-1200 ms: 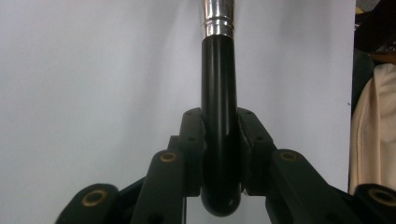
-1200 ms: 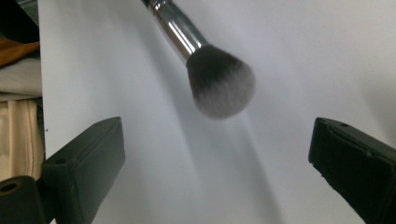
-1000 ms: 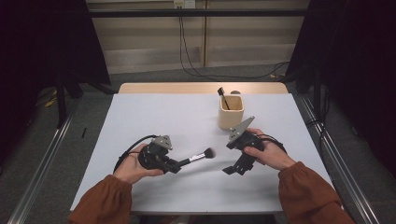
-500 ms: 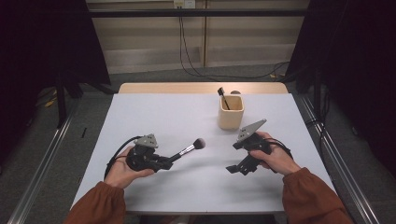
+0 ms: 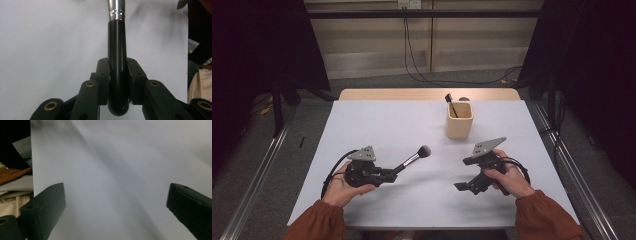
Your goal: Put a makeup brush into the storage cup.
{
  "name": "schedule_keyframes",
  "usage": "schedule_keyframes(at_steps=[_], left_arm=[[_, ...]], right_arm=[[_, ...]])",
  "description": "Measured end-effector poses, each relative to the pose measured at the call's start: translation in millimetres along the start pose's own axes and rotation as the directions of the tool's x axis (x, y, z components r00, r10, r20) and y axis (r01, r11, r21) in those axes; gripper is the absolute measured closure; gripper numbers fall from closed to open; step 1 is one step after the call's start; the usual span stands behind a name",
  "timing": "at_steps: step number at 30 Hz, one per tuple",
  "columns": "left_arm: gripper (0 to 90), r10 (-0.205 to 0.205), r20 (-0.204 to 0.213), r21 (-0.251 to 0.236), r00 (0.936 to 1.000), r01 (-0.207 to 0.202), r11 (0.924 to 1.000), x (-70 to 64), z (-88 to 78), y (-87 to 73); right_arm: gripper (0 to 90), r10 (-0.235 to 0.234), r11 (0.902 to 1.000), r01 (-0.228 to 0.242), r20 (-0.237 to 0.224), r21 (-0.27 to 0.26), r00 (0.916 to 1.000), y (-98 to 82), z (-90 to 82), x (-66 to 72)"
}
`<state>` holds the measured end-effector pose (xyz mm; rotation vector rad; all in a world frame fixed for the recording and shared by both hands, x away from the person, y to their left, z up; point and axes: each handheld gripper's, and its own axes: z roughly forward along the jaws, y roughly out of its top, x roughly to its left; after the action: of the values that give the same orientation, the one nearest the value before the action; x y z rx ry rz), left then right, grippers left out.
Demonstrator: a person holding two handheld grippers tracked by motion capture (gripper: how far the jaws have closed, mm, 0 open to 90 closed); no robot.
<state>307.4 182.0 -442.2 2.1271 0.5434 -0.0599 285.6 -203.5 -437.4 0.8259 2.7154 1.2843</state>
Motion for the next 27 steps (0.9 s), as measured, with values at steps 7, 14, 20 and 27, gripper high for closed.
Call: schedule_keyframes(at_steps=[7,14,20,27], left_arm=[[74.4,0.008,-0.003,-0.088,1.0000,-0.008,0.9961,-2.3,3.4,-1.7],[74.4,0.009,-0.011,-0.144,0.9999,-0.011,0.9895,-2.6,4.5,-4.1],[74.3,0.007,-0.022,-0.198,0.9997,-0.011,0.9802,-3.0,3.3,-4.5],[74.3,0.006,-0.014,-0.254,0.9999,-0.009,0.9671,-4.9,2.0,-2.0]], right_arm=[[3.3,0.000,0.9944,0.004,0.034,-0.106,0.9994,-7.1,0.7,4.5],[2.6,0.001,0.9833,0.011,0.066,-0.181,0.9978,-13.6,2.1,7.8],[2.6,-0.006,0.9734,0.023,0.077,-0.228,0.9970,-12.1,4.1,11.7],[2.4,-0.002,0.9470,0.025,0.072,-0.320,0.9974,-9.0,9.1,11.0]])
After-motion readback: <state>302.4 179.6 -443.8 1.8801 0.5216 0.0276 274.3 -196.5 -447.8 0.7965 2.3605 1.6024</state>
